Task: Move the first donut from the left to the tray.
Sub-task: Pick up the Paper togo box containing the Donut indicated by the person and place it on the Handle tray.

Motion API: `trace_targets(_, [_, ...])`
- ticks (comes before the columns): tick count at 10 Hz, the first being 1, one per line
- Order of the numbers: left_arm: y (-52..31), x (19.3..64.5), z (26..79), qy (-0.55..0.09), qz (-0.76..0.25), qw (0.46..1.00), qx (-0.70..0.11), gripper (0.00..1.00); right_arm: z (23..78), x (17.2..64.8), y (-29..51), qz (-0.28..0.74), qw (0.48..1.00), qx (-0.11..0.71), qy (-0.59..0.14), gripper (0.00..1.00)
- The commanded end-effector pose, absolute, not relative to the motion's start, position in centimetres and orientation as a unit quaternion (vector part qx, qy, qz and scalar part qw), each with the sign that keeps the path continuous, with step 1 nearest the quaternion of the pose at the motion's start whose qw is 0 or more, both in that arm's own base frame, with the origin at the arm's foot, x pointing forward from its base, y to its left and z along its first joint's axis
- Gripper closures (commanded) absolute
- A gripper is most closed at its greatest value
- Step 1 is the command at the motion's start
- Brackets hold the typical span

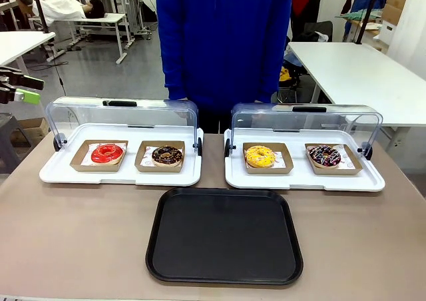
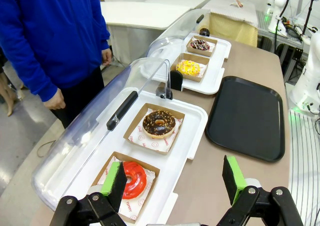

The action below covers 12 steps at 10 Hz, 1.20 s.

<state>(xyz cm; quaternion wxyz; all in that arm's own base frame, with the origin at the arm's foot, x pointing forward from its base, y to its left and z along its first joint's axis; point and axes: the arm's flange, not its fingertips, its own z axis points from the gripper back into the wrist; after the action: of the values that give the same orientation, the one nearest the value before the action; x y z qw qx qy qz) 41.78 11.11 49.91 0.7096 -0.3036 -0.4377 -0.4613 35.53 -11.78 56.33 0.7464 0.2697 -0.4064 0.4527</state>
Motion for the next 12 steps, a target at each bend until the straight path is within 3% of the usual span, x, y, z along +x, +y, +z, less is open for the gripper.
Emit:
trace_targets(1, [11.11,41.83,49.93,-0.439,-0.463,0.706,-0.307,0.00,56.40,35.80,-11.76,0.459,0.736,0.270,-0.418,0.00])
trace_targets(12, [11.11,41.83,49.93,-0.439,-0.463,0.706,-0.307,0.00,56.40,35.80,-11.76,0.459,0.736,0.270,-0.418,0.00])
